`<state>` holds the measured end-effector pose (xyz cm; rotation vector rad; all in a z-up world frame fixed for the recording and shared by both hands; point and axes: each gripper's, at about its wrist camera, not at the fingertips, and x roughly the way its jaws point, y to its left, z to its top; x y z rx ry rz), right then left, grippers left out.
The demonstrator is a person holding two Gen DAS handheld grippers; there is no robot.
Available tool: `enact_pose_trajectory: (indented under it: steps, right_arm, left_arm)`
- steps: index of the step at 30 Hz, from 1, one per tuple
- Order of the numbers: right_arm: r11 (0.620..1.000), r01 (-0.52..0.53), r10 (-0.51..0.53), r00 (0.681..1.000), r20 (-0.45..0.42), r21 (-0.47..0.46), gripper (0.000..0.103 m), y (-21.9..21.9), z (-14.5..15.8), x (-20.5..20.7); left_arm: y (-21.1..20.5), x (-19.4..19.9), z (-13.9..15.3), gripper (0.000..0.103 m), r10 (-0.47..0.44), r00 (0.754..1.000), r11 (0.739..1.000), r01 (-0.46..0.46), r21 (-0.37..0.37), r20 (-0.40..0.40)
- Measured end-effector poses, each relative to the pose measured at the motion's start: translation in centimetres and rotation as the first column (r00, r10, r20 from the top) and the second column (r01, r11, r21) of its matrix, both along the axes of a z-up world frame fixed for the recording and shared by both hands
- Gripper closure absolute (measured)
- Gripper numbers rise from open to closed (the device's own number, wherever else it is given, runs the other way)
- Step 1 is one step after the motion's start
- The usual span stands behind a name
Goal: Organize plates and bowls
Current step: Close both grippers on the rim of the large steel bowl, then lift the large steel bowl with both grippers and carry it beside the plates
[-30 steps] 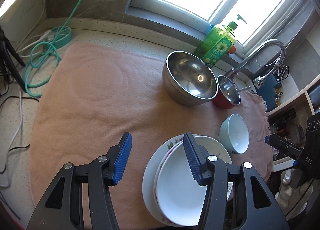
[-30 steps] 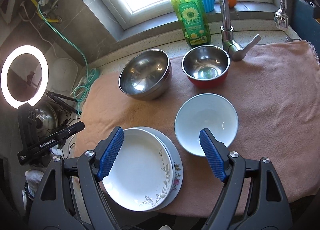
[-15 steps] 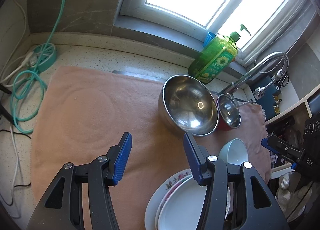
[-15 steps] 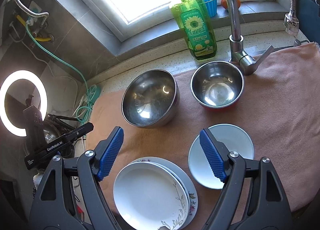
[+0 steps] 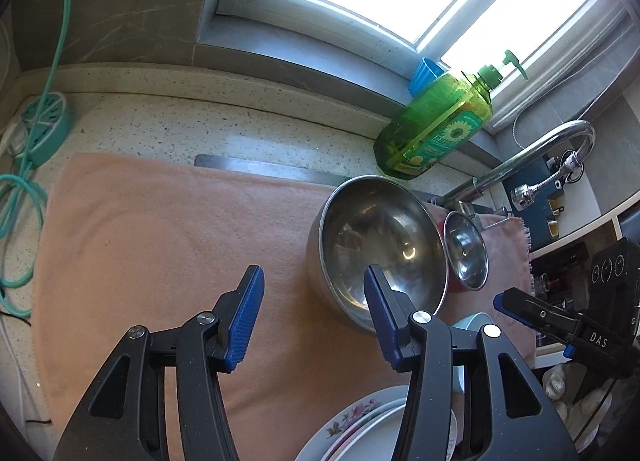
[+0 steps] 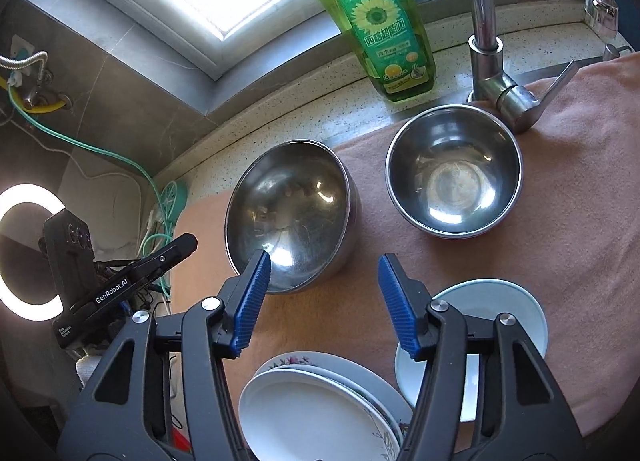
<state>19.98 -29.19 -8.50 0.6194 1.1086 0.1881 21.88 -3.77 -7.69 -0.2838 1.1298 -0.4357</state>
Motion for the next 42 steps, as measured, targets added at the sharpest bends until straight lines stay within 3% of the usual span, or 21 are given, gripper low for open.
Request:
enact_pose_trajectory:
  steps: [9, 16, 30, 42]
  right_arm:
    - [1.0, 0.006, -0.007, 0.999, -0.041, -0.008, 0.064, 0.6, -1.6, 1.9]
    - [0.999, -0.003, 0.001, 0.998, -0.066, -0.032, 0.071, 1.0, -2.6, 2.7]
    - [0.999, -0.022, 0.019, 0.995, -0.103, -0.035, 0.086, 1.5, -4.1, 3.3]
    - [0.998, -0.028, 0.022, 0.995, -0.097, -0.062, 0.088, 1.8, -4.4, 3.4]
  left_arm:
    - [-0.3, 2.2, -1.5, 0.069, -0.018, 0.999, 0.999, 0.016, -0.029, -0.044]
    - [-1.3, 3.1, -1.7, 0.07, -0.044, 0.998, 0.999, 0.044, -0.017, -0.047]
    - [-2.2, 4.2, -3.2, 0.089, -0.052, 0.996, 0.999, 0.052, 0.002, -0.077]
    - [-2.6, 4.1, -3.6, 0.095, -0.057, 0.995, 0.998, 0.058, 0.004, -0.076]
